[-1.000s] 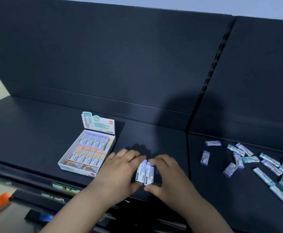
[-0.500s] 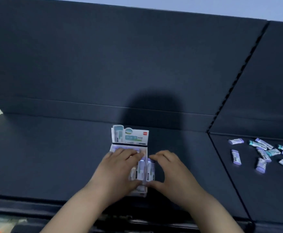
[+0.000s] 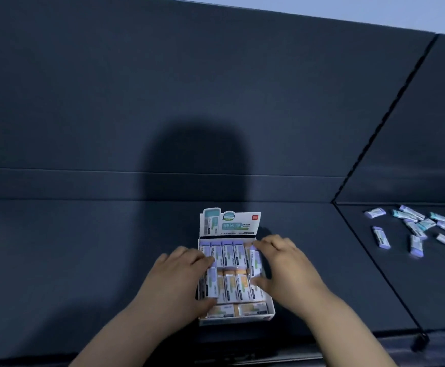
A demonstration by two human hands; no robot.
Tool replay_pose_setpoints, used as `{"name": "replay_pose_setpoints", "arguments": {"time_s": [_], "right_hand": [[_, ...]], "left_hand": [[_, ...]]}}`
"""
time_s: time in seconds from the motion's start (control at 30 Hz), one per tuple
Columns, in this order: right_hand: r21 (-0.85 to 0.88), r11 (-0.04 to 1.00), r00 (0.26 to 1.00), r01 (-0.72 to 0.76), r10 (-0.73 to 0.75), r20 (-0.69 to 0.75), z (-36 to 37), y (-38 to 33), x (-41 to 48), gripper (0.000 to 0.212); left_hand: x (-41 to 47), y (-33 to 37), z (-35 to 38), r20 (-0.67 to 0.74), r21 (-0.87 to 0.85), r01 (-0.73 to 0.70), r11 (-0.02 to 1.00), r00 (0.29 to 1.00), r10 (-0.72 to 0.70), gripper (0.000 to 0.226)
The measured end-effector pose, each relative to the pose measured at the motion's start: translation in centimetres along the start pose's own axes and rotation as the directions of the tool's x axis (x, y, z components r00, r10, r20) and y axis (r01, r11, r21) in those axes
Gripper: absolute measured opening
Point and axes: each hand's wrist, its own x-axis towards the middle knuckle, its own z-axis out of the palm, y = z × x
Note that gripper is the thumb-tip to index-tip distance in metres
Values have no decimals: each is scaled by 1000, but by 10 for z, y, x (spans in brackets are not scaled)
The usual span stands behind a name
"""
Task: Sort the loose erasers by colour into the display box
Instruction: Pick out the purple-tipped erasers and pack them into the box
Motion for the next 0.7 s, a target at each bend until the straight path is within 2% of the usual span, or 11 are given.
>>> {"name": "replay_pose_setpoints", "arguments": {"time_s": [0.13,0.23,0.37,0.57,0.7], "right_hand": [[-55,998,999,13,-11,53,0,1,10,67],[-110,993,998,31,-24,62,1,0,16,63],[-102,995,998,13,-7,58,3,-1,19,60],[-66,997,995,-35,41,92,3,0,19,47],[-42,996,990,-79,83,112,7,0,20,43]], "left_hand": [[-2,4,5,55,-22,44,999,998,-43,71],[-1,7,6,104,-101,147,984,985,-136,67],[1,12,5,176,-159,222,962,965,-193,69],[4,17,4,272,-122,258,958,938,-217,70],[7,22,3,314,-52,275,960,917,-246,55]]}}
